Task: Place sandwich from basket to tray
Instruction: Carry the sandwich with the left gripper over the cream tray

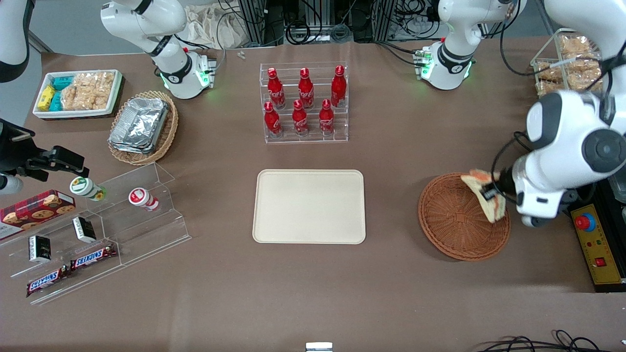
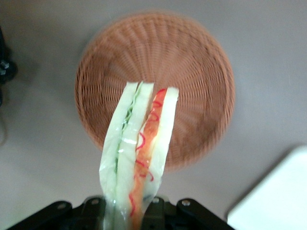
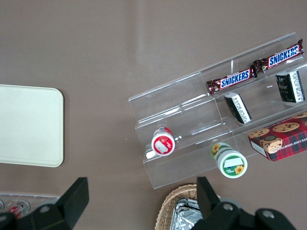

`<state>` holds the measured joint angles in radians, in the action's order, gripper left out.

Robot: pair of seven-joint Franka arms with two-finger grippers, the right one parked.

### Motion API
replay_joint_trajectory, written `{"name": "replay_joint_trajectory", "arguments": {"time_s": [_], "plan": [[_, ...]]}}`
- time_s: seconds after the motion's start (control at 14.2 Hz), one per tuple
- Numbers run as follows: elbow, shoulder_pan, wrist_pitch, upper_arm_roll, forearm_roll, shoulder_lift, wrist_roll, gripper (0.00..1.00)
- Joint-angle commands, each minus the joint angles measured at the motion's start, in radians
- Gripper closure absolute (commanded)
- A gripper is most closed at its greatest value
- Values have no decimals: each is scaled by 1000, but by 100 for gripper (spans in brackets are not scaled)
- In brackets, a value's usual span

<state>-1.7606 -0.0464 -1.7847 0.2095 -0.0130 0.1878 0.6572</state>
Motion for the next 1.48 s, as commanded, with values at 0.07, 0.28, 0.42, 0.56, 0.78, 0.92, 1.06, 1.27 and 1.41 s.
{"name": "replay_joint_trajectory", "arguments": {"time_s": [0.07, 0.28, 0.42, 0.56, 0.78, 0.92, 1.06, 1.27, 1.41], "plan": [[0, 2, 65, 222, 22, 11, -33, 100], [-14, 29, -39, 355, 27, 99, -19, 100], [-42, 98, -173, 360, 8, 142, -10, 100], [-69, 131, -316, 360, -18, 197, -5, 100], [-65, 168, -465, 358, -138, 310, 59, 100], [-50, 184, -530, 358, -285, 392, 194, 100], [-16, 189, -530, 358, -407, 465, 290, 86], [-14, 191, -533, 358, -432, 475, 306, 35], [-14, 200, -532, 358, -444, 470, 317, 0]]}}
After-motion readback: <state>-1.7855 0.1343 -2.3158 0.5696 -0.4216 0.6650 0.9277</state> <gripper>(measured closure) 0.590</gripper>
